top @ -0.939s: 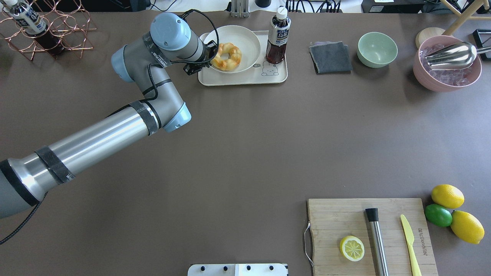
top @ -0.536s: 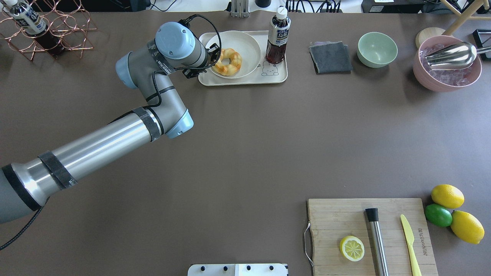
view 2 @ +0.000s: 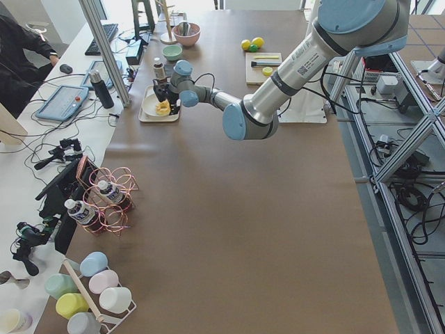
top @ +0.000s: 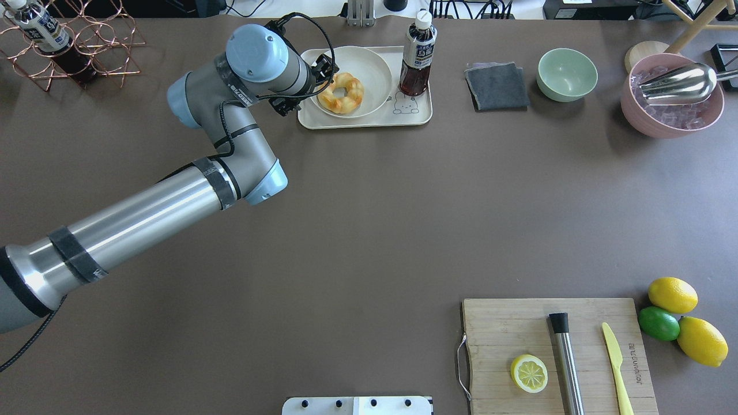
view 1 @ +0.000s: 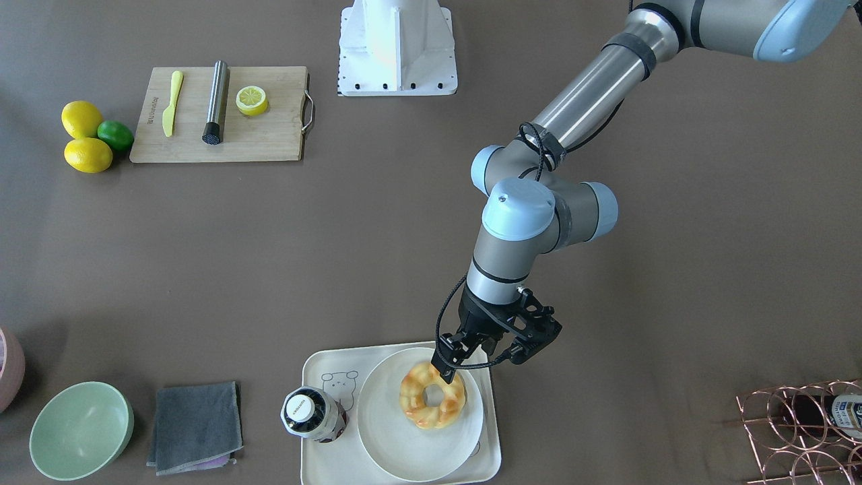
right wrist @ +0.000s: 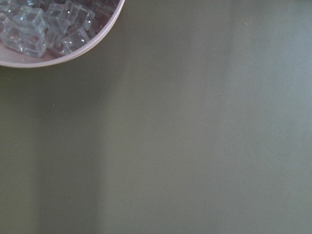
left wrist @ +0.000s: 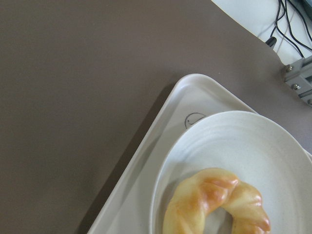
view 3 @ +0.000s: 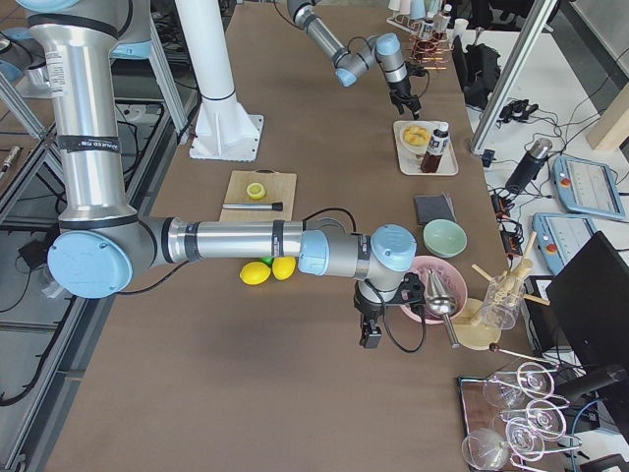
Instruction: Place donut on tray
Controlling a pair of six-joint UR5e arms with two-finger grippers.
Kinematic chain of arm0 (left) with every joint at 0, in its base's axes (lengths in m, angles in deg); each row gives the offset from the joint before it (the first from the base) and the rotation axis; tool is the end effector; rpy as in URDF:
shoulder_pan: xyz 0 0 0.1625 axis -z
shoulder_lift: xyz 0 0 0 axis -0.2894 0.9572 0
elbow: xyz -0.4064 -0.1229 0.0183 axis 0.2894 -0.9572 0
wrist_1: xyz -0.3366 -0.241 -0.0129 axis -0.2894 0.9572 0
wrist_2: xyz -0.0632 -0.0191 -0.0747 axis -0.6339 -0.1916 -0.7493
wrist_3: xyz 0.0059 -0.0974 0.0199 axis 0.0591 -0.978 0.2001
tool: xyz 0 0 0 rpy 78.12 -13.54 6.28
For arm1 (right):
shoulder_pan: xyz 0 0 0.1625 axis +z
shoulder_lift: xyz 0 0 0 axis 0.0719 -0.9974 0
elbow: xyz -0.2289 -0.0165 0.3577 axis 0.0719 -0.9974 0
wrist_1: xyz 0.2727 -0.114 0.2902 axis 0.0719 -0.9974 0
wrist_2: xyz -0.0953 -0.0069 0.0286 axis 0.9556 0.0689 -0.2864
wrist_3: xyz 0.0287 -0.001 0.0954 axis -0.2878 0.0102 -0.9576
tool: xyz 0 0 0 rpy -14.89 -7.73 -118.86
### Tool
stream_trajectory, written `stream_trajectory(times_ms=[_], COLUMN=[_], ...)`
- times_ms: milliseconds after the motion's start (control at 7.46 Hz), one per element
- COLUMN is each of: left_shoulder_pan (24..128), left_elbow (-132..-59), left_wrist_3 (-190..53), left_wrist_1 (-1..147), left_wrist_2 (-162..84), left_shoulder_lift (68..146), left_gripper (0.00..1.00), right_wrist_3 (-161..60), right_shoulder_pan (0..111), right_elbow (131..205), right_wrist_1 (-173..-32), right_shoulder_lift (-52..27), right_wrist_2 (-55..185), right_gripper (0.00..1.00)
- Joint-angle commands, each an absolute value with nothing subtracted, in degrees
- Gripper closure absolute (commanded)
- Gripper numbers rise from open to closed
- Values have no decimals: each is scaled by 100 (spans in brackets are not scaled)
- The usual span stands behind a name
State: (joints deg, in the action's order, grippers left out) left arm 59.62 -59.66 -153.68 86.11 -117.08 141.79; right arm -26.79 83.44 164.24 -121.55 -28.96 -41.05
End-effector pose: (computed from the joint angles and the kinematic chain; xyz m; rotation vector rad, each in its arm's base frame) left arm 0.5443 -0.6632 0.2445 0.1518 1.0552 -0.7461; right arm 0.0483 -0.5174 0.6481 -0.0219 -0.6874 -0.1399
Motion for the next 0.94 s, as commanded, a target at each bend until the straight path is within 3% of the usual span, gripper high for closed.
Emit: stream_trajectory(times_ms=[0,536,804], left_shoulder_pan=[6234,6963,7392], left_elbow=[-7416,-10229,-11024], left_wrist_3=[-14915,-13378,-12255], left_wrist_1=[7982,7136,6854], left_wrist_2=[-12408,-13228,-13255], left_shoulder_lift=[13336,10853,9681], left_gripper=[2,2,2], right_wrist_3=[-2679,-2723,-2749], right_shoulder_pan=[8377,8377,8377], right_elbow=[16408,16347,16302], right_wrist_1=[-12142,-12142,-12116], right_shoulder_lift=[-2891,-2926,-2926], right_wrist_2=[-4097,-4018,-4079], right_gripper=[0,0,0])
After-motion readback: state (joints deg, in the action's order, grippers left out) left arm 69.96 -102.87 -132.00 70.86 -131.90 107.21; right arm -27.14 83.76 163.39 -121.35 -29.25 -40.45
